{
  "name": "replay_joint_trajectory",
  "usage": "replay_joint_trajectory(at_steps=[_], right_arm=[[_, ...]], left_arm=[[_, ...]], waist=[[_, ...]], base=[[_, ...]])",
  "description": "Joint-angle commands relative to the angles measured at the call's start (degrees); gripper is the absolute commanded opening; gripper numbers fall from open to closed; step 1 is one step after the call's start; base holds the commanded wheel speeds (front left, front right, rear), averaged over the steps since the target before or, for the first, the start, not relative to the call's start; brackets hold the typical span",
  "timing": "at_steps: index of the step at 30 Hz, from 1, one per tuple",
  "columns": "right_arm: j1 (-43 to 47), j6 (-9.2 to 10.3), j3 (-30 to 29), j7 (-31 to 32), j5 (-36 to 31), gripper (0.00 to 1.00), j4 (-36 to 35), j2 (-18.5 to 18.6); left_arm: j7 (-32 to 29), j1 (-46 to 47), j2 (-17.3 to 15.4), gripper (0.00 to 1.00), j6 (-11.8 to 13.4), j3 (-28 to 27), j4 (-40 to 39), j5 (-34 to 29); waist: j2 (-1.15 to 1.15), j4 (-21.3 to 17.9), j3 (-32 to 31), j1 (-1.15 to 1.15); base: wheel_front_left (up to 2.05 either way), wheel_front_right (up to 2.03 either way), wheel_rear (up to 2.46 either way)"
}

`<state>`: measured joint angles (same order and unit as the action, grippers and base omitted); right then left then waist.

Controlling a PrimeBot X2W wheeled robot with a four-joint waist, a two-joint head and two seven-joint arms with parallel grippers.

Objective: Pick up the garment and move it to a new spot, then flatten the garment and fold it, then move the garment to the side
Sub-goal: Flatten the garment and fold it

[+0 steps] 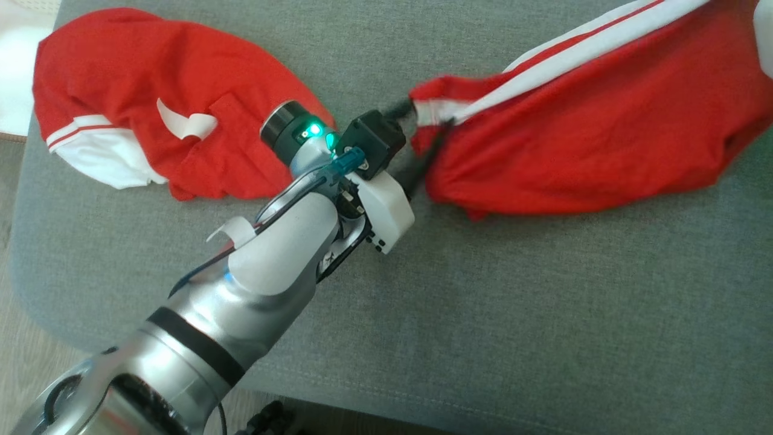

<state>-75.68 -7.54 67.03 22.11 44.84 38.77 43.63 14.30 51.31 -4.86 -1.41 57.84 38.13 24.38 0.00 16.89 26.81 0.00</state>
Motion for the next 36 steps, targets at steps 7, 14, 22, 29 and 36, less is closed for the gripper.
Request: replay_joint_trajectory(at_steps=[7,14,22,29,36], right_arm=[[-1.00,0.05,1.89,-2.82,2.08,1.00,1.73,-0.82],[1.04,0.05,3.28,-5.74,4.86,1.00,3.50,-1.91],[5.13,0.05,3.98,-10.98,8.95,1.00,3.52,-3.78],[9.40,0.05,3.11,-21.84,10.73,1.00,2.87,-5.30],[15.46,0.05,-2.30,-34.56,13.01,1.00,3.51,-8.59]], left_arm=[[0.69,1.55,-0.70,1.00,0.49,-3.37,-0.21,-1.32],[0.69,-0.47,-2.15,1.00,0.77,-5.15,0.33,-2.09],[0.70,-3.46,-4.85,1.00,1.34,-6.52,0.91,-2.83],[0.70,-6.66,-6.19,1.00,2.74,-9.45,-1.09,-1.89],[0.70,-11.92,-6.94,1.00,6.22,-13.36,-5.91,-2.15]], waist=[[0.00,-1.08,-0.79,0.00],[0.00,-3.50,-4.38,0.00],[0.00,-7.88,-9.72,0.00],[0.00,-11.07,-14.45,0.00],[0.00,-13.30,-19.03,0.00]], base=[[0.00,0.00,0.00],[0.00,0.00,0.00],[0.00,0.00,0.00],[0.00,0.00,0.00],[0.00,0.00,0.00]])
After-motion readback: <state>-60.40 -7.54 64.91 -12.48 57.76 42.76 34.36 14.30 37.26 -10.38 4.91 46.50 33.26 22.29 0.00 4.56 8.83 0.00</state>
